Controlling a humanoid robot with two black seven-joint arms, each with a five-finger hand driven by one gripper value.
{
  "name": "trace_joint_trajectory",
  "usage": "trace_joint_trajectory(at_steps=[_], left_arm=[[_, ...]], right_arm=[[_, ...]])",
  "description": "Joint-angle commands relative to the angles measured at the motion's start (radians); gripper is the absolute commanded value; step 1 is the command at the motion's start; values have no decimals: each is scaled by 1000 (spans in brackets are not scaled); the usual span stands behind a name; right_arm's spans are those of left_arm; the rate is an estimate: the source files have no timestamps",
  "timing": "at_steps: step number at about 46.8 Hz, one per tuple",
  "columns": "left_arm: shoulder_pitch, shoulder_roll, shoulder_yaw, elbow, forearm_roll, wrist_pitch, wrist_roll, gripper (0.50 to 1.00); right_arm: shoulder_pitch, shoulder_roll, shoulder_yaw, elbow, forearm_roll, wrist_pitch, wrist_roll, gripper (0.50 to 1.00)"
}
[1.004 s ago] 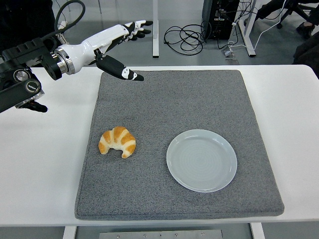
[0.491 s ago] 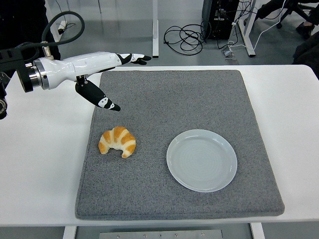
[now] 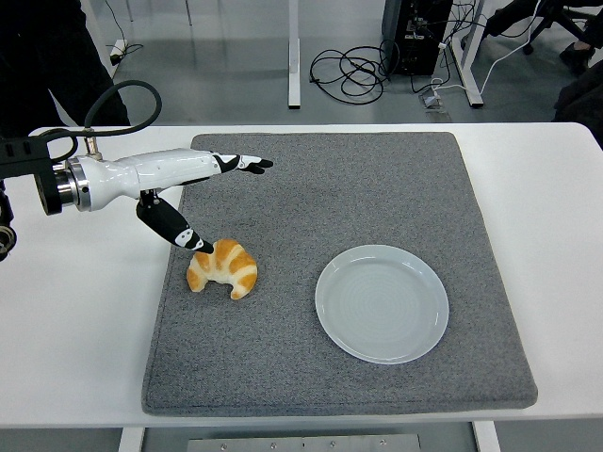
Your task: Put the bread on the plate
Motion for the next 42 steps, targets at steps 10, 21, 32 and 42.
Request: trace_joint_trajectory(at_steps=[10, 21, 32, 42], left_arm=[[76, -40, 7, 1, 1, 37, 80, 975], [106, -59, 73, 1, 178, 91, 77, 975], [119, -94, 76, 29, 221, 163, 78, 974], [137, -99, 77, 59, 259, 201, 78, 972]], right_arm=[[0, 0, 0, 1, 0, 0, 0, 1000], [0, 0, 0, 1, 0, 0, 0, 1000], [0, 0, 0, 1, 0, 0, 0, 1000], [0, 0, 0, 1, 0, 0, 0, 1000]])
